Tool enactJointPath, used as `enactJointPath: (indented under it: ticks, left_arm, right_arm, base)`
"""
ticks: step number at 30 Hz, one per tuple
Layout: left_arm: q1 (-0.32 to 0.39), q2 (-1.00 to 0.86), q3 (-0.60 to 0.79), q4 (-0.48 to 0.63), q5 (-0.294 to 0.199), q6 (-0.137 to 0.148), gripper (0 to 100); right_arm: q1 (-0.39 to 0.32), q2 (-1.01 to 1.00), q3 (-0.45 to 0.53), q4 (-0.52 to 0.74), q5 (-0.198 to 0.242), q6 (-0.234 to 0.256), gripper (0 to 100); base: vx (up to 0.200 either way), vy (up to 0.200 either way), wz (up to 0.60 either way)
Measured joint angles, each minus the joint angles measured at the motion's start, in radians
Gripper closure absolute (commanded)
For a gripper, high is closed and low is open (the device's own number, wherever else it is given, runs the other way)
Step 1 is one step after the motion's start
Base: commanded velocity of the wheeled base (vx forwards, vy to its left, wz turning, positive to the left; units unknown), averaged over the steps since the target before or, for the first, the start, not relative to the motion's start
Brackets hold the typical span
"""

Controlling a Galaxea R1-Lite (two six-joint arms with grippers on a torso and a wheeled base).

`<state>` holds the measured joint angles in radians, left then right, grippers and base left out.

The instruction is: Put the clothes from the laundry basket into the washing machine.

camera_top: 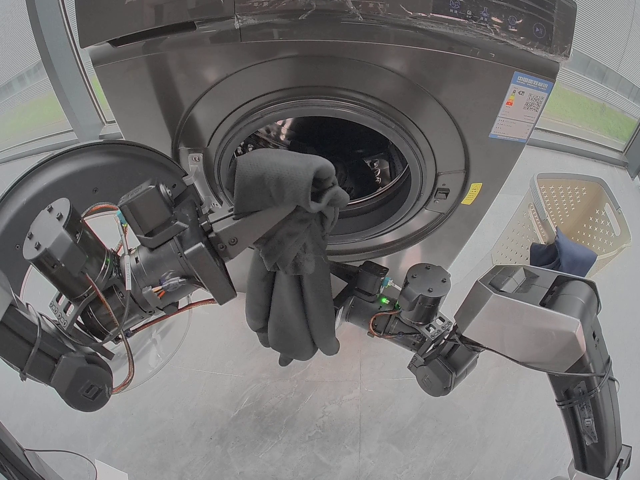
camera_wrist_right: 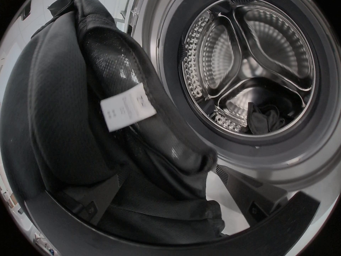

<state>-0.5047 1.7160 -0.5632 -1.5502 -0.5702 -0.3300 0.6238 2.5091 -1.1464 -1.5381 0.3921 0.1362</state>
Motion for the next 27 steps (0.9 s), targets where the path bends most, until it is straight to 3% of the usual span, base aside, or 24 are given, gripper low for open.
enactJointPath:
  ticks: [9,17,18,24,27]
  left_arm:
    - [0.008,0.005,-0.004,0.000,0.006,-0.001,100]
    - [0.011,0.009,-0.010,0.000,0.005,-0.001,100]
    - [0.011,0.010,-0.010,0.000,0.005,-0.001,100]
    - [0.009,0.009,-0.009,0.000,0.007,-0.001,100]
    - [0.008,0.007,-0.008,0.000,0.009,-0.001,100]
  right_arm:
    - [-0.002,-0.042,0.127,-0.004,0.042,-0.019,0]
    - [0.067,-0.044,0.062,0.001,0.020,-0.014,0]
    - [0.074,-0.036,0.039,0.002,0.011,-0.013,100]
    - [0.094,0.024,-0.106,-0.001,-0.040,-0.013,100]
    - [0.091,0.041,-0.131,-0.003,-0.050,-0.013,100]
  base:
    - [0.000,0.000,0.00]
    - [0.000,0.000,0.00]
    - [0.000,0.000,0.00]
    - [0.000,0.000,0.00]
    - [0.000,0.000,0.00]
